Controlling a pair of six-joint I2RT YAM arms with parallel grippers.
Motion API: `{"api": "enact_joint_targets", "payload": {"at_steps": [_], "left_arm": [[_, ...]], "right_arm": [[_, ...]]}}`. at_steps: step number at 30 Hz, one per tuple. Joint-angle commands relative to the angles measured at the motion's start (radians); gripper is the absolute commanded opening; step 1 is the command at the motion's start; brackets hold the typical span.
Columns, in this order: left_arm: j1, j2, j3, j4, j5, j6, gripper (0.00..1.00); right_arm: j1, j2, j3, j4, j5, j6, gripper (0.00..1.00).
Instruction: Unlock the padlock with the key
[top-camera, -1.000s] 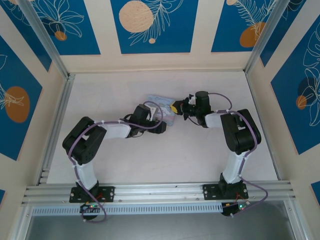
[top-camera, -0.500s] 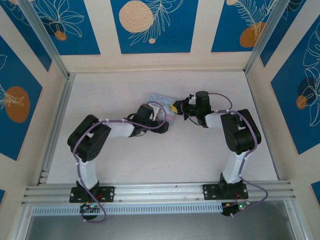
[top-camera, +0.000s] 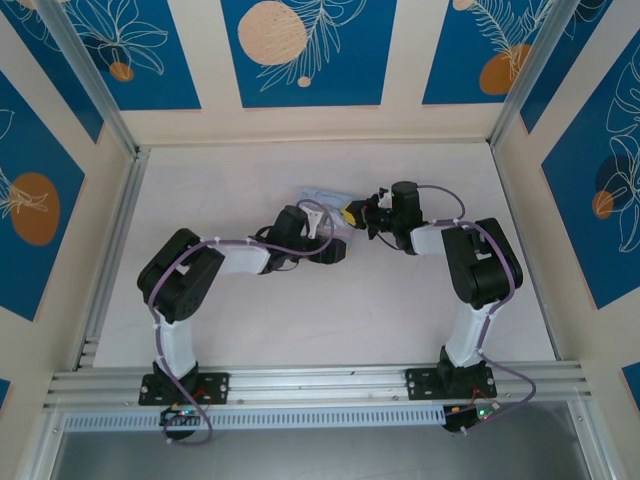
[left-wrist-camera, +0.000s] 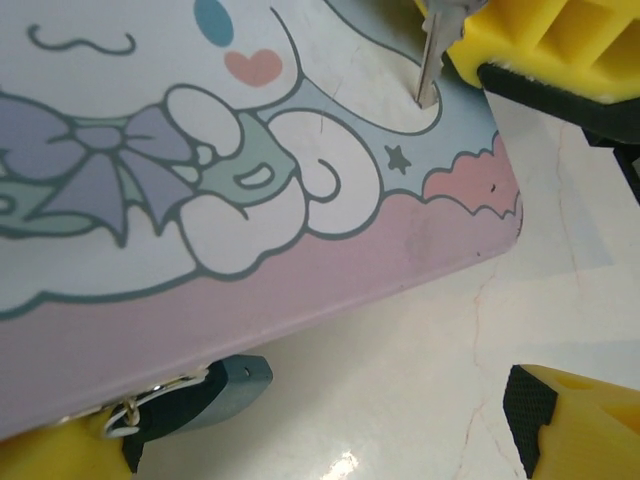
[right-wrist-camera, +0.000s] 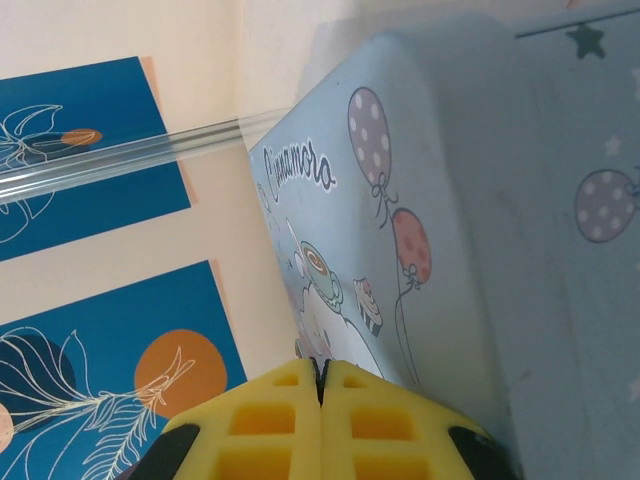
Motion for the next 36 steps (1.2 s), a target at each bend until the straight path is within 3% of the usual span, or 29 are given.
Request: {"api": "enact_joint_targets", "payload": {"at_steps": [1, 7, 16, 25, 36], "left_arm": [[-0.014, -0.029, -0.018, 0.106, 0.036, -0.070, 0.91], [-0.014, -0.030, -0.050, 0.180, 0.034, -0.164, 0.91], [-0.014, -0.033, -0.165, 0.353, -0.054, -0.364, 0.90], [-0.017, -0.014, -0.181, 0.436, -0.071, -0.441, 0.86], [-0.045, 0.010, -0.161, 0.380, -0.163, -0.466, 0.79]], "right_arm": [[-0.003, 0.013, 0.010, -0.031, -0.008, -0.010, 0.00], [-0.009, 0.005, 0.000, -0.028, -0.009, -0.010, 0.00], [-0.011, 0.004, -0.005, -0.022, -0.012, -0.010, 0.00], [-0.012, 0.007, -0.008, -0.024, -0.013, -0.009, 0.00], [-0.012, 0.011, -0.009, -0.011, -0.015, -0.002, 0.00]]}}
